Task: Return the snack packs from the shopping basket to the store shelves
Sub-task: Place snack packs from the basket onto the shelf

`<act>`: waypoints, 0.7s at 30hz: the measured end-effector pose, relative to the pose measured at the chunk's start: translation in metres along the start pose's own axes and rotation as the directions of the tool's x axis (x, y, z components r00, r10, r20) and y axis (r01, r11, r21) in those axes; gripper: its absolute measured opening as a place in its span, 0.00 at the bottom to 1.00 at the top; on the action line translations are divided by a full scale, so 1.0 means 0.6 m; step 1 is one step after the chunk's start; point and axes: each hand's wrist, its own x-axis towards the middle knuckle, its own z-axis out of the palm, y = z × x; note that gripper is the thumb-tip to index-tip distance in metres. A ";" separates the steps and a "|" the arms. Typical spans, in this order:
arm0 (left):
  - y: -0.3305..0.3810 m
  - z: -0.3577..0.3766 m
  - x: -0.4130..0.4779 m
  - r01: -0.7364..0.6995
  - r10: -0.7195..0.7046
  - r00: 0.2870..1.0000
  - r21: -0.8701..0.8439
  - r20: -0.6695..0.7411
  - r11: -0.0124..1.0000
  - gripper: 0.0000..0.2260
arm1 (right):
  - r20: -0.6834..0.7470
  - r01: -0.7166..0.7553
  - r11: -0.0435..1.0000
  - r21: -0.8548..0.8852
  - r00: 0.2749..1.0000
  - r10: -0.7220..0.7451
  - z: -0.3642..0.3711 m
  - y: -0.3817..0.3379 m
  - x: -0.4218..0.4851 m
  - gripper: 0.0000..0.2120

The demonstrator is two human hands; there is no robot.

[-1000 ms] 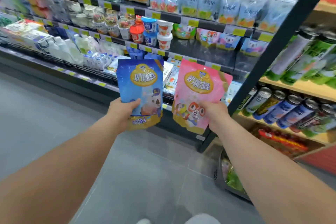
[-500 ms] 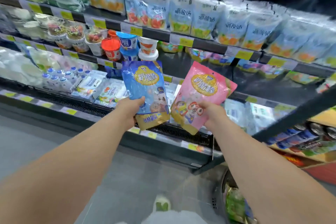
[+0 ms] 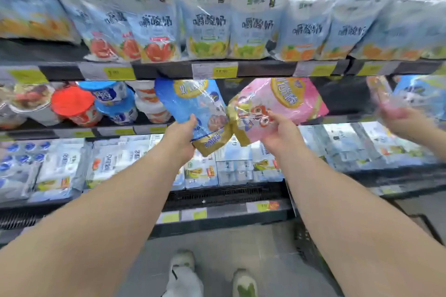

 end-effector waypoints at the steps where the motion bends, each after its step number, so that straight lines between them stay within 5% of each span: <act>1: 0.003 0.004 0.011 -0.006 0.006 1.000 0.006 -0.002 1.000 0.15 | -0.024 0.007 1.000 -0.005 1.000 -0.007 0.007 -0.003 0.010 0.08; 5: 0.023 0.026 0.058 -0.105 0.108 0.994 0.070 -0.030 0.992 0.15 | -0.116 0.045 0.994 -0.100 0.992 -0.056 0.025 -0.005 0.048 0.04; 9: 0.024 0.034 0.112 -0.213 0.210 0.977 0.182 0.038 0.960 0.14 | -0.147 0.161 0.970 -0.185 0.971 -0.189 0.009 -0.003 0.102 0.14; 15: -0.012 0.034 0.153 -0.462 0.479 0.878 0.284 0.010 0.840 0.14 | 0.030 0.397 0.891 -0.221 0.916 -0.401 0.010 0.033 0.137 0.09; 21: -0.068 0.004 0.198 -0.741 0.725 0.666 0.270 0.177 0.615 0.20 | 0.300 0.710 0.610 -0.351 0.703 -0.645 -0.006 0.111 0.181 0.23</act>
